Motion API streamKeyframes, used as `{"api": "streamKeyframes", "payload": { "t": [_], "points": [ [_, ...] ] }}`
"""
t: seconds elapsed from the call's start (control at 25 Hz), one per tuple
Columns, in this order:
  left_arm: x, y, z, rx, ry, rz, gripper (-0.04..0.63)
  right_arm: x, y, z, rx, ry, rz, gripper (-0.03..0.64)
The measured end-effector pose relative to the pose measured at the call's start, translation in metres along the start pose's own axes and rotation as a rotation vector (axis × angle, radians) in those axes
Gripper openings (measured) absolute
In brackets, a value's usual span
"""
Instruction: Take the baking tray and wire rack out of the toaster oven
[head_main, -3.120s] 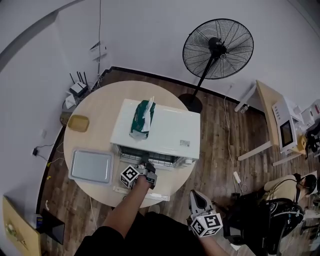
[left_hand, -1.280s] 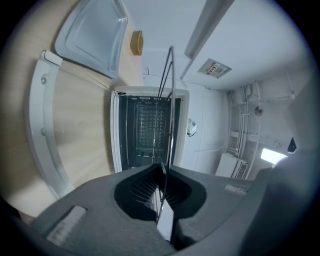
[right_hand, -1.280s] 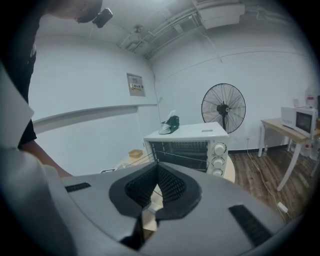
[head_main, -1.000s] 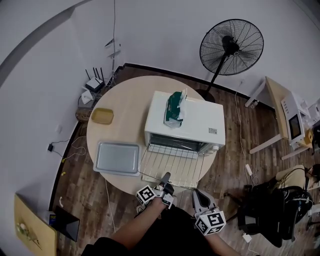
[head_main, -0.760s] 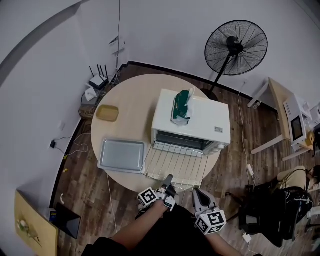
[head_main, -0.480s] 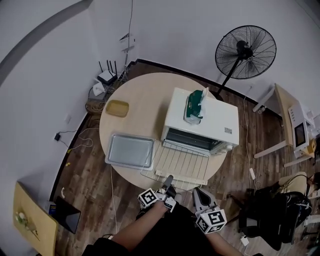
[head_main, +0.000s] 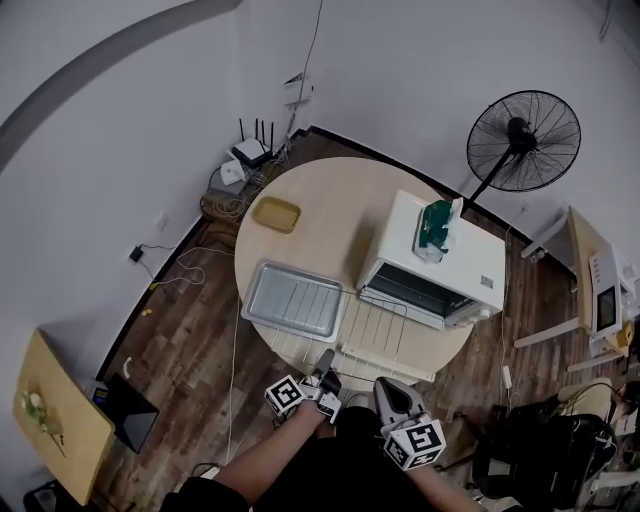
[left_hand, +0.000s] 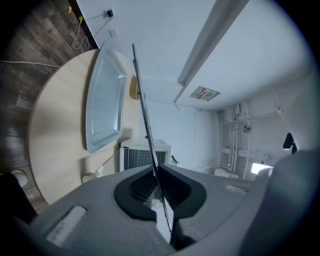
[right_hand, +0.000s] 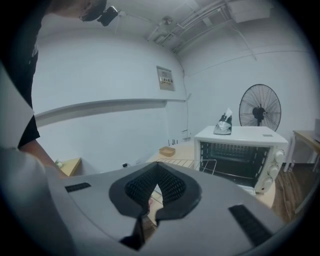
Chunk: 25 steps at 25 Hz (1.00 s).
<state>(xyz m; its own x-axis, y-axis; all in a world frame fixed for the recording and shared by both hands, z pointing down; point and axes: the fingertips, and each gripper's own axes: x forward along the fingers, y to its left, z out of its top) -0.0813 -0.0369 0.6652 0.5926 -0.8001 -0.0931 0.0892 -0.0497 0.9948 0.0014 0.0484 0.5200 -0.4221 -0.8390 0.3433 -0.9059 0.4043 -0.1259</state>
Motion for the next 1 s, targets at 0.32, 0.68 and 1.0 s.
{"api": "streamKeyframes", "payload": {
  "t": [0.32,0.68,1.0],
  "points": [
    [-0.005,0.006,0.067,0.033,-0.074,0.011,0.018,0.019,0.004,0.001,-0.019,0.027,0.037,0.000],
    [0.010,0.033,0.124,0.108,-0.137,0.091,0.020,0.052,-0.034,0.019,-0.042,0.026,0.055,0.000],
    [0.022,0.057,0.151,0.131,-0.159,0.148,0.018,0.071,-0.067,0.023,-0.023,0.047,0.037,0.000]
  ]
}}
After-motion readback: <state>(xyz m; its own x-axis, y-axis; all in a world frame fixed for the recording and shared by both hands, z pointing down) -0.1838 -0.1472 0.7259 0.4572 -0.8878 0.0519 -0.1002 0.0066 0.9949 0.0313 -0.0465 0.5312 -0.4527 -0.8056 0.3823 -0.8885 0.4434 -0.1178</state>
